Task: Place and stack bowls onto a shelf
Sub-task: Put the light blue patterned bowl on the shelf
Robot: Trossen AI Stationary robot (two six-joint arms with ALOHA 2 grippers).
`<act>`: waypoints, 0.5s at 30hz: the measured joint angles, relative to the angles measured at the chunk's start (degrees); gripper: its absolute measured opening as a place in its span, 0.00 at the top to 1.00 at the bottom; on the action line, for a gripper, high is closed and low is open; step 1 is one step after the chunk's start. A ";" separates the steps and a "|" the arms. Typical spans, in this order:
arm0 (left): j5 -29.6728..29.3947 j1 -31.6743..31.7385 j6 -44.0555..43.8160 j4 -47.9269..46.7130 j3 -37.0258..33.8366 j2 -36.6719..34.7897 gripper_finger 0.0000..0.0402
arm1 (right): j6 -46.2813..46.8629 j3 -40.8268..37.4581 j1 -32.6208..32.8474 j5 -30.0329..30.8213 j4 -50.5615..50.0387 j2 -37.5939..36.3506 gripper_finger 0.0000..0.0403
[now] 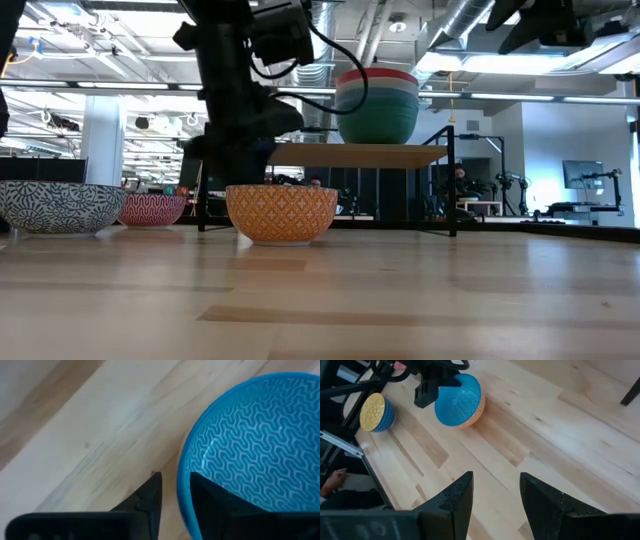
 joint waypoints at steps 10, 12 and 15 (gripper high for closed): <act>1.63 0.02 2.75 0.93 0.04 -0.06 0.98 | -1.70 0.00 -1.41 -1.18 0.05 0.01 0.54; 2.25 0.11 3.17 0.93 0.04 -0.06 0.99 | -2.07 0.00 -1.41 -1.51 0.05 0.01 0.54; 3.24 0.13 3.42 0.92 0.06 -0.09 0.99 | -2.14 0.00 -1.41 -1.57 0.05 0.01 0.54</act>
